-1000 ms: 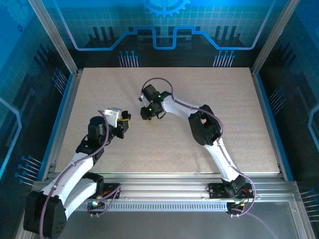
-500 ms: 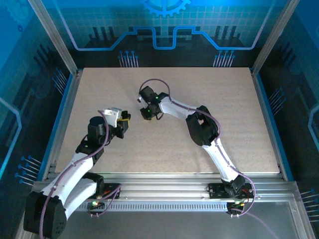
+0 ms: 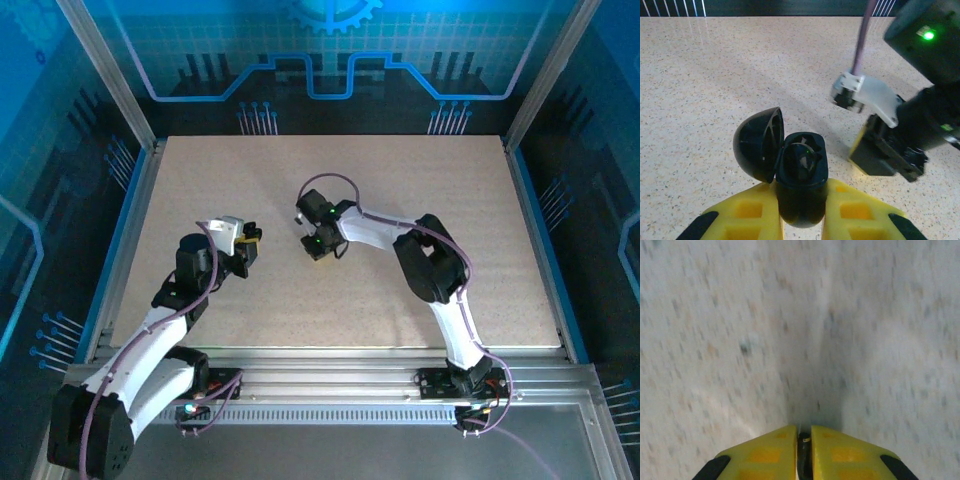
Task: Insert the wireless bluetooth earbuds into the charging case
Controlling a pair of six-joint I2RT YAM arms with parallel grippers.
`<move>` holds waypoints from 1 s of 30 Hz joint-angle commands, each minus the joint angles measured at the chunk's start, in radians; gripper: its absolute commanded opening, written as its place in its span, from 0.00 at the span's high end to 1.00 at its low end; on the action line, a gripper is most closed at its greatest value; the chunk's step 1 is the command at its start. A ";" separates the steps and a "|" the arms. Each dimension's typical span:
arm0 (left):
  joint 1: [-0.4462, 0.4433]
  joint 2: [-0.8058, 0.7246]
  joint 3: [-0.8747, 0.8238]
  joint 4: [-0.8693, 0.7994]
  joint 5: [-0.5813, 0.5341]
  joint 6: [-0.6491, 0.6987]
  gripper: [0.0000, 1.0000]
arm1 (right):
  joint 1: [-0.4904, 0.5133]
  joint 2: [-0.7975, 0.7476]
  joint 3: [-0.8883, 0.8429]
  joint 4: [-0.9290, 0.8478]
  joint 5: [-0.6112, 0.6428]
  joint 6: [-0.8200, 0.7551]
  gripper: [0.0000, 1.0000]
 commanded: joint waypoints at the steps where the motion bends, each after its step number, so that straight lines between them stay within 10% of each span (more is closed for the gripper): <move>1: 0.010 -0.017 0.022 0.002 0.002 -0.006 0.97 | 0.016 -0.091 -0.097 -0.058 0.014 0.038 0.85; 11: 0.010 -0.012 0.021 0.006 0.014 -0.009 0.97 | 0.003 -0.271 -0.298 -0.099 -0.028 0.035 0.78; 30: 0.010 -0.015 0.024 0.008 0.011 -0.006 0.97 | -0.048 -0.199 -0.117 -0.256 -0.143 0.305 0.74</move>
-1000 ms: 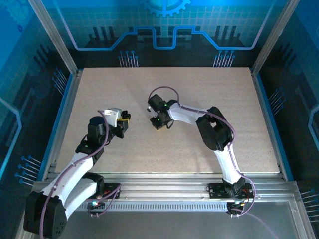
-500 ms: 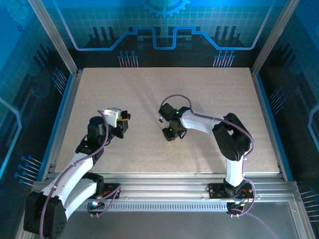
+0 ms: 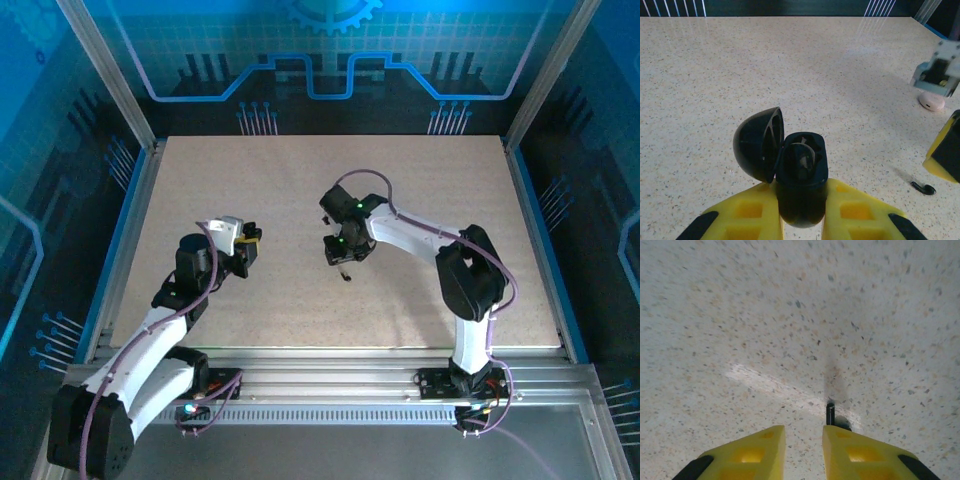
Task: Insert the wireless bluetooth earbuds into the charging case
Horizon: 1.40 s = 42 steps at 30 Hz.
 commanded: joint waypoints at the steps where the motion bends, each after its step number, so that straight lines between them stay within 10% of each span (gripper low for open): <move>1: 0.009 -0.014 0.023 0.006 0.011 -0.006 0.97 | -0.003 0.044 0.002 -0.032 -0.032 0.054 0.74; 42: 0.009 -0.015 0.025 0.003 0.011 -0.006 0.97 | 0.060 0.081 -0.039 -0.016 -0.096 -0.050 0.78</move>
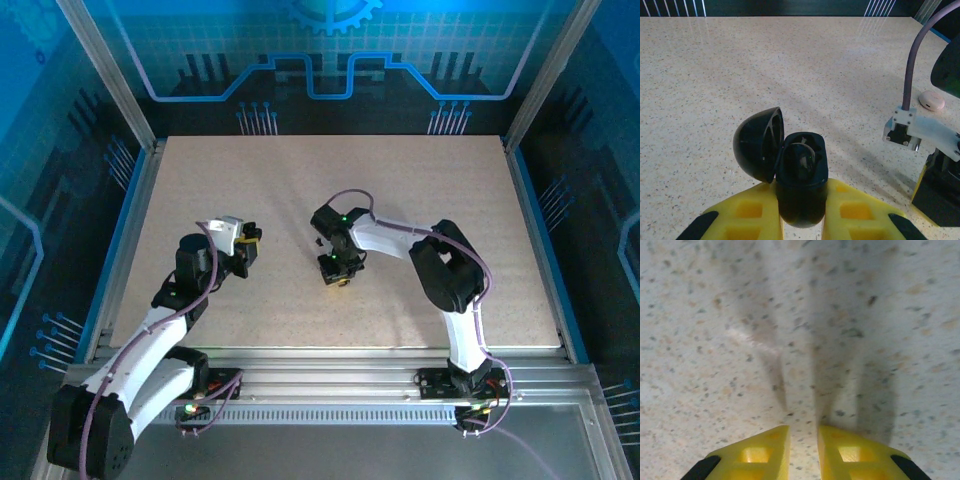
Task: Insert the wireless bluetooth earbuds into the charging case
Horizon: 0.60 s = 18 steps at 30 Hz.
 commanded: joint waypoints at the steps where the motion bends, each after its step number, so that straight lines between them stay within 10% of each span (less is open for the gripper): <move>1: 0.009 -0.014 0.023 0.003 0.011 -0.006 0.97 | 0.012 -0.031 -0.013 -0.033 -0.027 -0.026 0.79; 18: 0.009 -0.013 0.021 0.006 0.015 -0.007 0.97 | 0.020 -0.161 -0.096 -0.127 0.035 0.001 0.78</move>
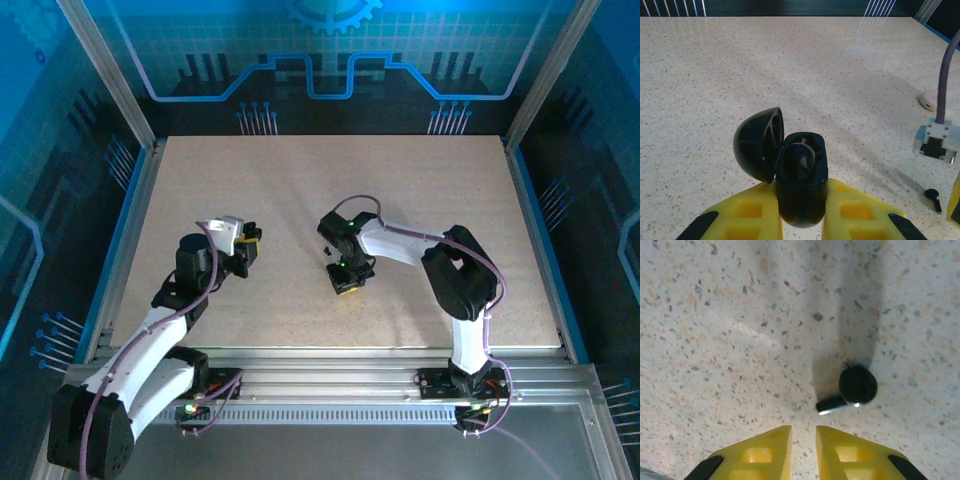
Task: Insert the wireless bluetooth earbuds into the charging case
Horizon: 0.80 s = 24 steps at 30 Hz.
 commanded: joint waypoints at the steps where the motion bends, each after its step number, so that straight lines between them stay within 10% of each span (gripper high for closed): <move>1: 0.009 -0.014 0.022 0.006 0.017 -0.007 0.97 | 0.012 -0.066 0.007 -0.051 0.024 0.019 0.78; 24: 0.009 -0.007 0.022 0.011 0.023 -0.010 0.97 | -0.090 0.076 0.103 -0.046 -0.043 0.295 0.69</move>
